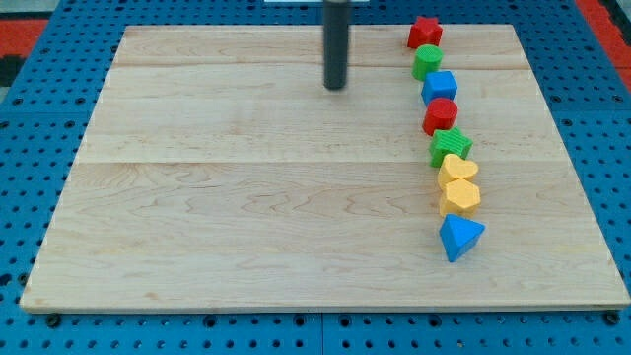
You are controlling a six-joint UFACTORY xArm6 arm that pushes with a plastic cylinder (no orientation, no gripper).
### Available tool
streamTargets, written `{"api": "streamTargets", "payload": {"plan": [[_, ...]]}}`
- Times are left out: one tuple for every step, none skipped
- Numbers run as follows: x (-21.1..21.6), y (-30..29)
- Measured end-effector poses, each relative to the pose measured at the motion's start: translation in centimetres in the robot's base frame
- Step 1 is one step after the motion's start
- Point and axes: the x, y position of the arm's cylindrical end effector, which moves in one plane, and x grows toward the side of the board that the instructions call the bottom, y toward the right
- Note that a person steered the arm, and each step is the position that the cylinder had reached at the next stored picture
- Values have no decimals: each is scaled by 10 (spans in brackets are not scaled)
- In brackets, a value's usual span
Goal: Push the blue cube towards the top left
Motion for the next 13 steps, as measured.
{"api": "streamTargets", "payload": {"plan": [[126,18],[245,41],[258,73],[245,214],[162,242],[68,246],[-12,226],[-29,196],[-23,134],[-47,75],[-71,10],[-62,-40],[-55,-79]]}}
